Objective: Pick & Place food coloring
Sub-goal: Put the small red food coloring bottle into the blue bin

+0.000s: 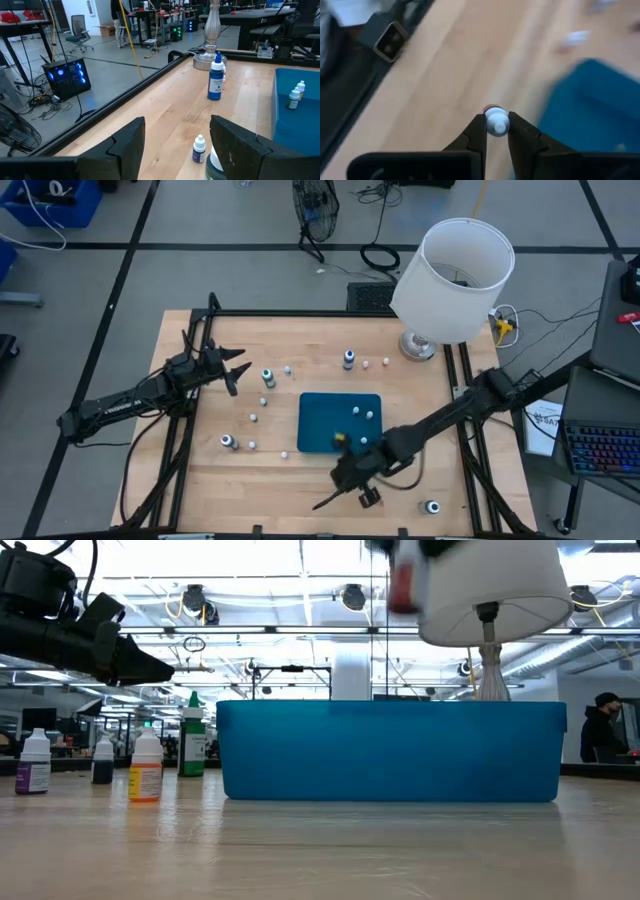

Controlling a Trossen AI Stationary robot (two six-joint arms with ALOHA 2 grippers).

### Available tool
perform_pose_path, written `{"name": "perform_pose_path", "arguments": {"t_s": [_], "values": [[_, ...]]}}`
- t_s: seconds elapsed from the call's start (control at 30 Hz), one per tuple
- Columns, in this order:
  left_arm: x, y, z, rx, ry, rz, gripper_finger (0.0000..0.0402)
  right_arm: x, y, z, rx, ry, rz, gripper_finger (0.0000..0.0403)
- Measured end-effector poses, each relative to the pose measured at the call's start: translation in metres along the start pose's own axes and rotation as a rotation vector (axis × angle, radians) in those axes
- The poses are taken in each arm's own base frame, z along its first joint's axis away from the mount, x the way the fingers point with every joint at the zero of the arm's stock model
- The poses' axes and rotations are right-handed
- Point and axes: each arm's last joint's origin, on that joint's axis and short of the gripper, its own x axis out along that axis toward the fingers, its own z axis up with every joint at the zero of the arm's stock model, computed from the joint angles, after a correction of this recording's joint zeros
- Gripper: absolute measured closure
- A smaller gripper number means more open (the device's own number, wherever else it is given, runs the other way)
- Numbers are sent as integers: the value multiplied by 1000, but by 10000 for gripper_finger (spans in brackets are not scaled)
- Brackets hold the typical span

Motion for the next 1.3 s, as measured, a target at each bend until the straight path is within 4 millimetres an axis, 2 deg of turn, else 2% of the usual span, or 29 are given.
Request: {"name": "perform_pose_path", "arguments": {"t_s": [0.17, 0.23, 0.33, 0.43, 0.7, 0.83, 0.97, 1.3], "values": [[0, 0, 0, 0, 0, 1, 176, -59, -18, -11, 83, 39, -209, 361], [0, 0, 0, 0, 0, 0, 176, -74, -27, -20, 136, 86, -276, 361], [0, 0, 0, 0, 0, 0, 176, -81, -40, -35, 222, 155, -324, 361], [0, 0, 0, 0, 0, 0, 176, -74, -52, -52, 289, 199, -299, 361], [0, 0, 0, 0, 0, 0, 176, -29, -78, -89, 356, 182, -166, 361], [0, 0, 0, 0, 0, 0, 176, -14, -88, -108, 397, 184, -138, 361], [0, 0, 0, 0, 0, 0, 176, -3, -91, -125, 412, 189, -122, 361], [0, 0, 0, 0, 0, 0, 176, 10, -90, -143, 436, 183, -75, 361]]}}
